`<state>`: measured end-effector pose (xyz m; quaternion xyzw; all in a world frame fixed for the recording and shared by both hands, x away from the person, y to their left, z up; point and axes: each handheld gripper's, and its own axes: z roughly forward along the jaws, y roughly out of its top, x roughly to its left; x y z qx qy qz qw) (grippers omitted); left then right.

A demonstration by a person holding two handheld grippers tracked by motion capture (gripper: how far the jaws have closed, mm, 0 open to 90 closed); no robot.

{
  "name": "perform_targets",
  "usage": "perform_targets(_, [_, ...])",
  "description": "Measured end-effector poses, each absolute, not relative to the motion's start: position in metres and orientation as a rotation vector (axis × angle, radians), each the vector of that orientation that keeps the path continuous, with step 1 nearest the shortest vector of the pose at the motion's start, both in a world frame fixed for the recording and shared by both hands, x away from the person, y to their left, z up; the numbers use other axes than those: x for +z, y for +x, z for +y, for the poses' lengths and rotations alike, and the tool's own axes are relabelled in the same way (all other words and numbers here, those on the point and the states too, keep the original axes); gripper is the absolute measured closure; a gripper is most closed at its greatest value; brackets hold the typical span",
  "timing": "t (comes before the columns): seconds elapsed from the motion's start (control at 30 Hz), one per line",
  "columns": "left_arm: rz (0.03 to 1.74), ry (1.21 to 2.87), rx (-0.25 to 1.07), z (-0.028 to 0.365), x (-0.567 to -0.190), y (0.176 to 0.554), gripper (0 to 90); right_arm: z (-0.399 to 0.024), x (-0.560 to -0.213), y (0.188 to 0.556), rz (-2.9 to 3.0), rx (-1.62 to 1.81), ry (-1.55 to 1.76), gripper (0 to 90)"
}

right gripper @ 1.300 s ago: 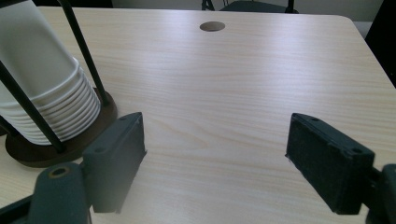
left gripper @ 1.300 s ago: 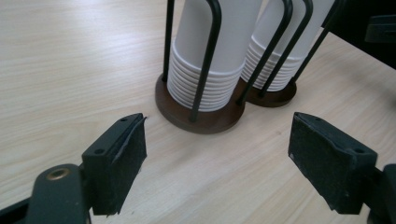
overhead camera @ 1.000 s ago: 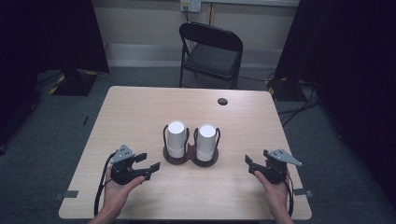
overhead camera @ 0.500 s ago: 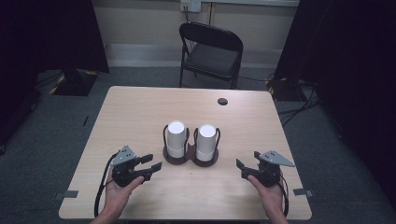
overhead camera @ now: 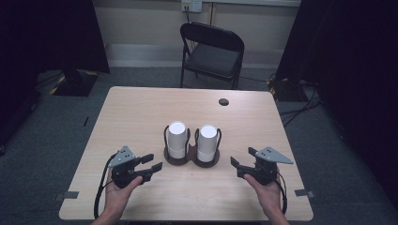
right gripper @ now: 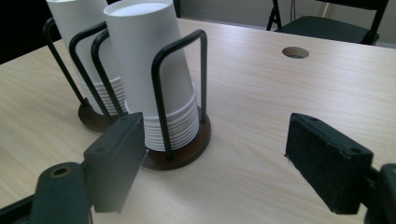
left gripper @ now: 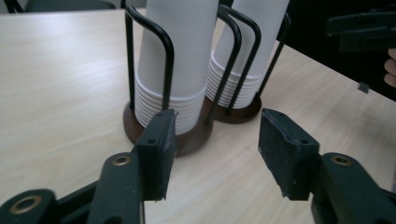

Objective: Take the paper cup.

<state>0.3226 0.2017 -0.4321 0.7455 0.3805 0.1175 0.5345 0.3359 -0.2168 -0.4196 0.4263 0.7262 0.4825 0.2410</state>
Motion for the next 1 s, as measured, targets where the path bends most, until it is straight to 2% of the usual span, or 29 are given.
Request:
perform_targets(0.37, [0.896,1.788,0.273,0.199,-0.431,0.321,32.9,-0.201,-0.399,0.347,2.017,1.336,1.089,22.9])
perform_targets(0.47, [0.905,1.783,0.284,0.2,-0.431,0.321,28.5,-0.194,-0.394,0.351,2.033,1.36,1.068,22.8])
perform_targets(0.53, [0.922,1.784,0.306,0.2,-0.431,0.321,21.8,-0.191,-0.391,0.353,2.036,1.374,1.055,22.8])
perform_targets(0.73, [0.922,1.783,0.306,0.2,-0.432,0.321,20.4,-0.181,-0.383,0.361,2.048,1.435,1.004,18.5])
perform_targets(1.0, [0.923,1.784,0.294,0.2,-0.433,0.323,16.8,-0.169,-0.375,0.372,2.078,1.457,0.976,17.9])
